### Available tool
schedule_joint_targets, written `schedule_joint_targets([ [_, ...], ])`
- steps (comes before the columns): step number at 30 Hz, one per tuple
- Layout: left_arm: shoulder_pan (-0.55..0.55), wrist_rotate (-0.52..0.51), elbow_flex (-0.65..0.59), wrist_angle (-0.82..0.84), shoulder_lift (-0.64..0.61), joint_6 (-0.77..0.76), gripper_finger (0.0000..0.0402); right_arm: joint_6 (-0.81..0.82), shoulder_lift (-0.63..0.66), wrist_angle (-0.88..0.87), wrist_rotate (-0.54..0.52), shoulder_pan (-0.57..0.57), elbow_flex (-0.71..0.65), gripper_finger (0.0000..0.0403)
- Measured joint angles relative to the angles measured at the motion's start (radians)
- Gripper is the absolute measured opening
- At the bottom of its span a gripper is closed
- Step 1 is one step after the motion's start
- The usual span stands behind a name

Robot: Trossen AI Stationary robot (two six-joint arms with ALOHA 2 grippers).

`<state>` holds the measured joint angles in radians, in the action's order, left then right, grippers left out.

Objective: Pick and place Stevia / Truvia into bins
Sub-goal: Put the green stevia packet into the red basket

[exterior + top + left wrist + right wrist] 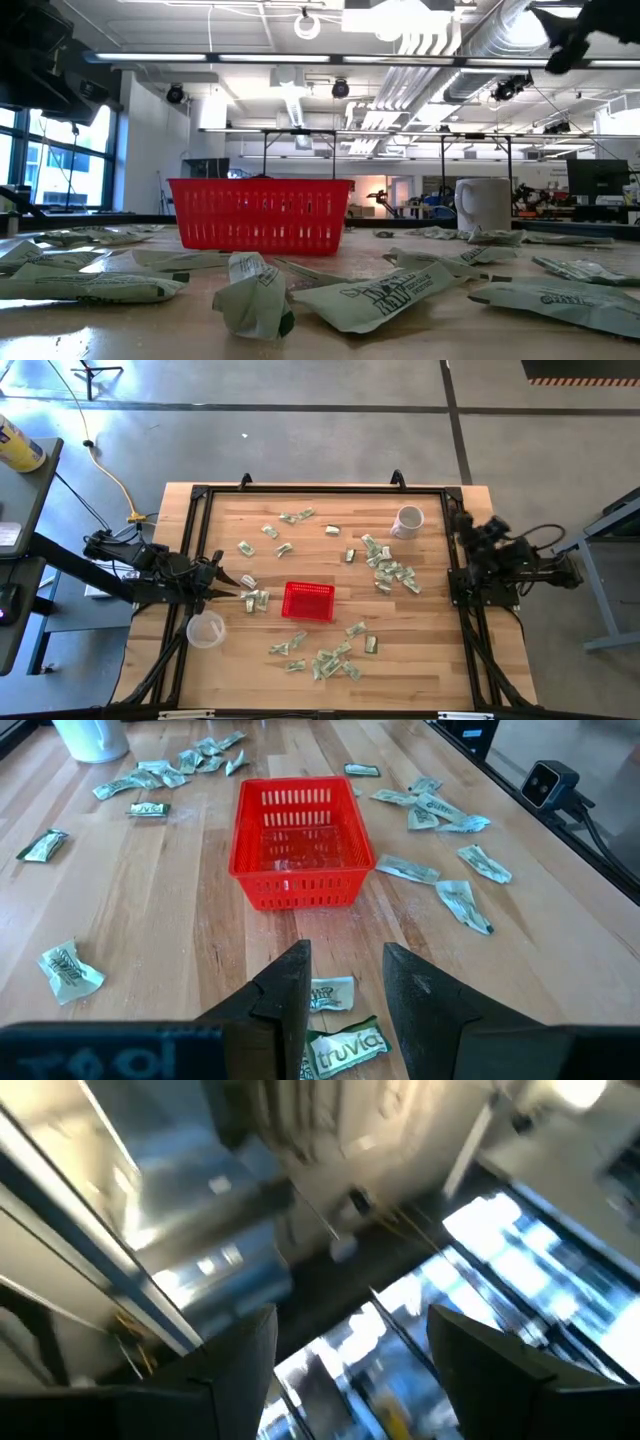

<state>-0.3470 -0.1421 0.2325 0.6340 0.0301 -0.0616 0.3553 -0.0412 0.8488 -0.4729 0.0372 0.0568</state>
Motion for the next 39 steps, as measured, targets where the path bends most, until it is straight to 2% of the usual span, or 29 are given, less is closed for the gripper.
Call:
schedule_joint_targets([
  [3,0.000,0.000,0.000,0.000,0.000,0.000,0.0161,-0.062,-0.024,0.102,0.126,0.000,0.002,0.0248],
  [5,0.000,0.000,0.000,0.000,0.000,0.000,0.0161,-0.064,-0.042,0.114,0.147,0.000,0.002,0.0248],
  [10,0.000,0.000,0.000,0.000,0.000,0.000,0.0161,-0.027,-0.069,0.084,0.021,0.000,0.002,0.0249],
  [13,0.000,0.000,0.000,0.000,0.000,0.000,0.0161,0.058,-0.070,0.040,0.013,0.000,0.002,0.0248],
  [18,0.000,0.000,0.000,0.000,0.000,0.000,0.0161,0.195,-0.070,-0.059,0.154,0.000,0.002,0.0249],
  [23,0.000,0.000,0.000,0.000,0.000,0.000,0.0161,0.364,-0.076,-0.078,0.301,0.003,0.002,0.0248],
  [26,0.000,0.000,0.000,0.000,0.000,0.000,0.0161,0.416,-0.105,-0.098,0.331,0.015,0.002,0.0249],
  [29,0.000,0.000,0.000,0.000,0.000,0.000,0.0161,0.567,-0.141,-0.259,0.359,0.025,0.002,0.0248],
  [33,0.000,0.000,0.000,0.000,0.000,0.000,0.0161,0.783,-0.204,-0.633,0.470,0.062,0.002,0.0247],
  [37,0.000,0.000,0.000,0.000,0.000,0.000,0.0161,0.915,-0.279,-0.940,0.568,0.119,0.002,0.0247],
  [39,0.000,0.000,0.000,0.000,0.000,0.000,0.0161,0.928,-0.328,-0.995,0.589,0.153,0.017,0.0247],
])
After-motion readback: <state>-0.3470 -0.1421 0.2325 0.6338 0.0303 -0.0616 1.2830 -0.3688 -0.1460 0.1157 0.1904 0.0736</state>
